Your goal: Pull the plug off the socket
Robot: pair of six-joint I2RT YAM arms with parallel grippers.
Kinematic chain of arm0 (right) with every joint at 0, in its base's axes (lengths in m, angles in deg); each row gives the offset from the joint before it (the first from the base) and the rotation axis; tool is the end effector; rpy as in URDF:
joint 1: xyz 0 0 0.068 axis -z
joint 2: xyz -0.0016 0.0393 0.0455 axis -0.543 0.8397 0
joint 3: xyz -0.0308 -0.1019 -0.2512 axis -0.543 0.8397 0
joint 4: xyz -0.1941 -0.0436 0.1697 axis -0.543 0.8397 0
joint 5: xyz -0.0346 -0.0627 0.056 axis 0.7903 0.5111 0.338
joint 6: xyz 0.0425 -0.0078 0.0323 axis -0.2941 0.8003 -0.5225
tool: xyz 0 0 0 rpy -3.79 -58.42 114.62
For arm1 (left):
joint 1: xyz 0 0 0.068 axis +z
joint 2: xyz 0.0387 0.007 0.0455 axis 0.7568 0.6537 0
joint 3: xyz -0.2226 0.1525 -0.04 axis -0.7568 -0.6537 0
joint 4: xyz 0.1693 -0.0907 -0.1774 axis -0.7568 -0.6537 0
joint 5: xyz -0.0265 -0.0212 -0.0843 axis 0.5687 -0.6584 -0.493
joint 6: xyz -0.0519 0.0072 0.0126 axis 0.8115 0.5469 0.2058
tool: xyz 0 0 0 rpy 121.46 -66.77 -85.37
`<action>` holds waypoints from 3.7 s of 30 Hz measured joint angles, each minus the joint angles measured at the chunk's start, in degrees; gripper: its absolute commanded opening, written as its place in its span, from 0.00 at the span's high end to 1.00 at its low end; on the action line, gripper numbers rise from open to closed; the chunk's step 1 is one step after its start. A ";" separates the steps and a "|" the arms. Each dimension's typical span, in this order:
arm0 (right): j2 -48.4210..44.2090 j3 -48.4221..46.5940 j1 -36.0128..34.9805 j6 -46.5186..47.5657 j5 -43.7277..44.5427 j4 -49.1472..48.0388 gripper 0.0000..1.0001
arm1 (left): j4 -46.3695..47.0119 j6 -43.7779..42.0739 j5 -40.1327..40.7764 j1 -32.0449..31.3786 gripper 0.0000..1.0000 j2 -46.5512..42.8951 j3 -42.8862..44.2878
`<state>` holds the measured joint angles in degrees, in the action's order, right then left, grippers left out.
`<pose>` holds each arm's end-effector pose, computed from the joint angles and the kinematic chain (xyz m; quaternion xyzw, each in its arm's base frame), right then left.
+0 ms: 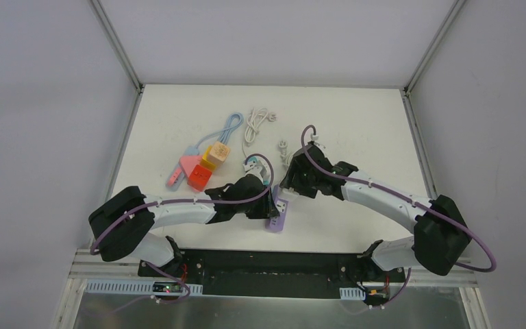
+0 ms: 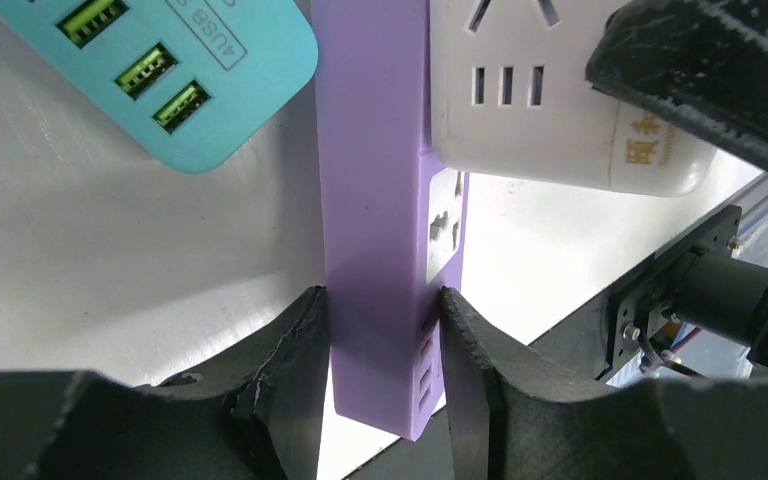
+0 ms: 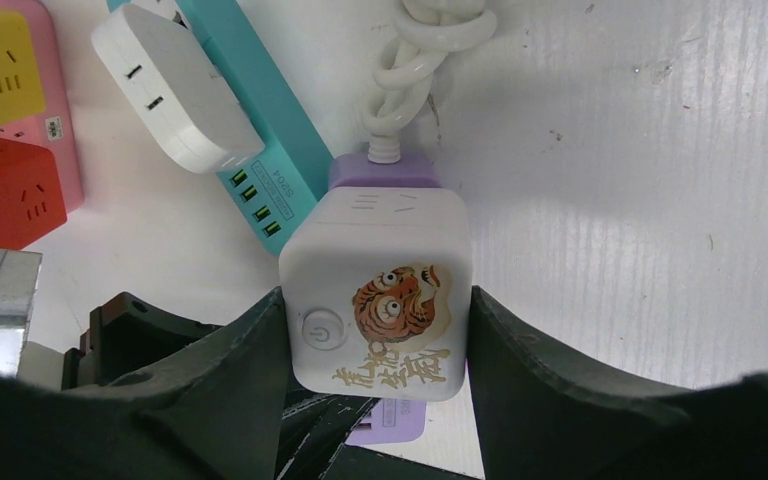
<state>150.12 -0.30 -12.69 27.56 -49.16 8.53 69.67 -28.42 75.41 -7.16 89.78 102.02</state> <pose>0.2021 0.1999 0.2368 -0.0120 0.9338 0.2008 0.2959 0.1540 -0.2322 0.1720 0.0419 0.8964 -0.3607 0.2543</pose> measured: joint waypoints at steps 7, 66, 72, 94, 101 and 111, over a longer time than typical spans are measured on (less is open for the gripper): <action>0.13 0.50 -0.37 -0.31 0.33 -1.01 1.00 | -1.22 -0.04 0.07 0.02 0.89 0.00 0.39; -14.97 18.58 45.18 8.04 -18.53 -6.78 0.57 | -12.41 2.14 -18.58 6.93 0.41 31.23 39.65; -14.60 19.32 46.31 8.28 -18.56 -7.50 0.19 | -16.02 0.59 -17.68 6.93 0.06 30.88 40.54; -32.02 13.05 46.47 10.67 -17.03 3.96 0.09 | -28.06 -10.78 -4.37 6.93 0.01 -4.72 25.24; -38.12 13.62 42.80 8.63 -30.77 -0.15 0.12 | -33.05 -9.44 4.46 6.93 0.02 -17.46 15.91; -19.50 8.52 13.11 7.98 -21.84 -8.11 0.13 | -37.68 -5.60 17.51 6.93 0.05 -32.04 6.47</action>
<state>130.63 8.22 0.42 35.54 -71.00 0.42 31.99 -34.01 92.92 -0.23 57.74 108.49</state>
